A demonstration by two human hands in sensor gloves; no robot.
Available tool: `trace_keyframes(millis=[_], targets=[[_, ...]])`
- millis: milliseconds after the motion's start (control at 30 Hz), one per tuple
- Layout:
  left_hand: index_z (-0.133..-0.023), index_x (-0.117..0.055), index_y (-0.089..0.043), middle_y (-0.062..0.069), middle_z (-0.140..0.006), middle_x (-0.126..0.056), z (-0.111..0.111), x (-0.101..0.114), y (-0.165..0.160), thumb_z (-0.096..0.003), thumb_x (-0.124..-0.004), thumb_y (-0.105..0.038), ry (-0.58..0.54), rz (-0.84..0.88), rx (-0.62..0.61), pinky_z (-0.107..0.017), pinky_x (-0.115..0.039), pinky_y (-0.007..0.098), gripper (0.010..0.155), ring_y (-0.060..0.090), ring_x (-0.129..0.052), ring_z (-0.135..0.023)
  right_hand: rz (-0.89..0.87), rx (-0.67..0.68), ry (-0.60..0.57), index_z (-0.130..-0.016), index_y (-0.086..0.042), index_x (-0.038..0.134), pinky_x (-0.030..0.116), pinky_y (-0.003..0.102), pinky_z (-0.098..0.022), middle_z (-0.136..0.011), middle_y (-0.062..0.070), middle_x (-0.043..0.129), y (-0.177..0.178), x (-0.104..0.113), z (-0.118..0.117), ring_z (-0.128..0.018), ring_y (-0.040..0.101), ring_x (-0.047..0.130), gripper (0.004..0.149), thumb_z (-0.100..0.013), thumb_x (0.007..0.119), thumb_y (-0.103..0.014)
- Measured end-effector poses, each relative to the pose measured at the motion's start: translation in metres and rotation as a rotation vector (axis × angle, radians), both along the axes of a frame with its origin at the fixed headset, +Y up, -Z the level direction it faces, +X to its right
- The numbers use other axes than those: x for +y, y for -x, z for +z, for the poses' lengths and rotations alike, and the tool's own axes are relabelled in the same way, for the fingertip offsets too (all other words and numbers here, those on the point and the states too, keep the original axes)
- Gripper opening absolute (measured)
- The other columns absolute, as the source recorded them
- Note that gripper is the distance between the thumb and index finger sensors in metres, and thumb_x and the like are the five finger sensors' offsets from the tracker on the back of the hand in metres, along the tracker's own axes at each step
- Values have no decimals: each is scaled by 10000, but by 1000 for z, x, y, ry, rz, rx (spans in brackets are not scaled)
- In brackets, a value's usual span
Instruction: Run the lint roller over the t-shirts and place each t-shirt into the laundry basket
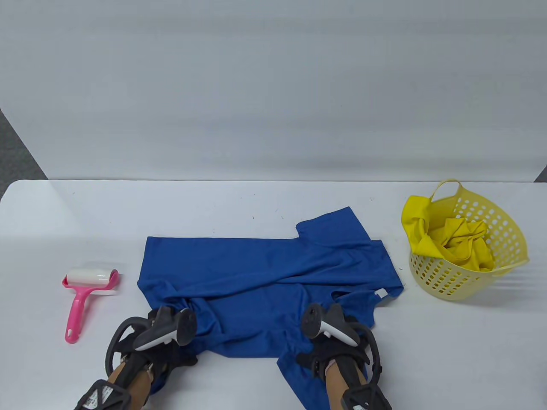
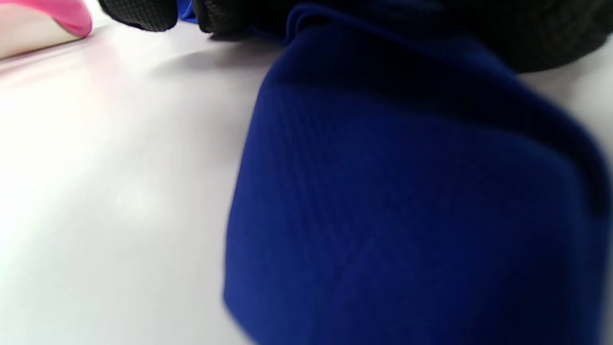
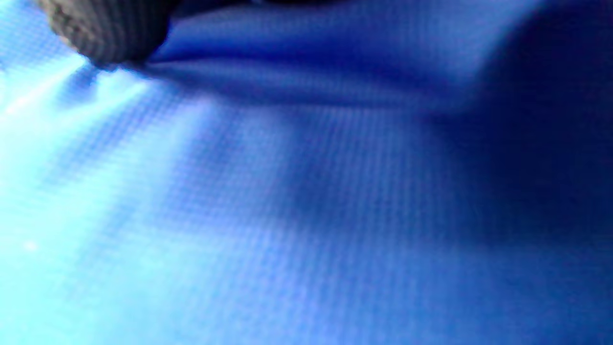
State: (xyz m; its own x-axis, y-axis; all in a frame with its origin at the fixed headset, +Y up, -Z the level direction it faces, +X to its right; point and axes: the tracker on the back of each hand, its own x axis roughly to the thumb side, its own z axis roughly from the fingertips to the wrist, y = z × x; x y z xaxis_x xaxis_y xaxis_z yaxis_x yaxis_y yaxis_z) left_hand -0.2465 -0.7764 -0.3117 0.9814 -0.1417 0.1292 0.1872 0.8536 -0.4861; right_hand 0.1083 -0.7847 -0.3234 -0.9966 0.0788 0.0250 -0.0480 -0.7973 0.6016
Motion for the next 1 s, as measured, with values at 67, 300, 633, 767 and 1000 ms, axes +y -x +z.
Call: trace_keyframes(millis=[67, 300, 633, 767, 1000], targets=[[-1119, -222, -313, 129, -1216, -282, -16, -2, 12, -363, -682, -708, 10, 18, 54, -773, -473, 703, 969, 472, -405, -1145, 12, -9, -22, -944, -301, 174, 371, 819, -540, -989, 344, 100, 0, 1, -16, -838, 667, 191, 771, -403, 649, -577], [-1115, -227, -342, 90, -1218, -272, -60, -1, 23, -353, -693, -711, 3, 29, 162, -784, -438, 705, 966, 439, -377, -1165, 34, -50, -61, -947, -315, 201, 422, 810, -536, -1000, 346, 143, 4, 1, -68, -844, 672, 242, 760, -391, 639, -593], [-1112, -206, -336, 85, -1216, -266, -67, -2, 20, -357, -674, -700, 14, -3, 166, -790, -425, 701, 960, 430, -380, -1168, 19, -30, -15, -928, -342, 194, 388, 793, -553, -1000, 296, 103, -1, 2, -85, -863, 628, 192, 736, -396, 646, -574], [-1122, -240, -322, 96, -1225, -334, -54, 6, 19, -357, -717, -700, 49, -96, 85, -789, -424, 706, 977, 426, -457, -1172, 7, 53, 40, -932, -348, 225, 369, 790, -573, -1015, 250, 92, -12, 7, -69, -889, 588, 175, 738, -410, 716, -524], [-1119, -434, -340, 28, -1191, -605, -35, 30, 28, -482, -668, -593, -225, -28, 41, -787, -474, 667, 724, 382, -618, -1125, 286, 224, -396, -997, -201, 326, 494, 724, -594, -1050, 263, 464, -2, 54, -19, -903, 542, 568, 754, -422, 717, -494]])
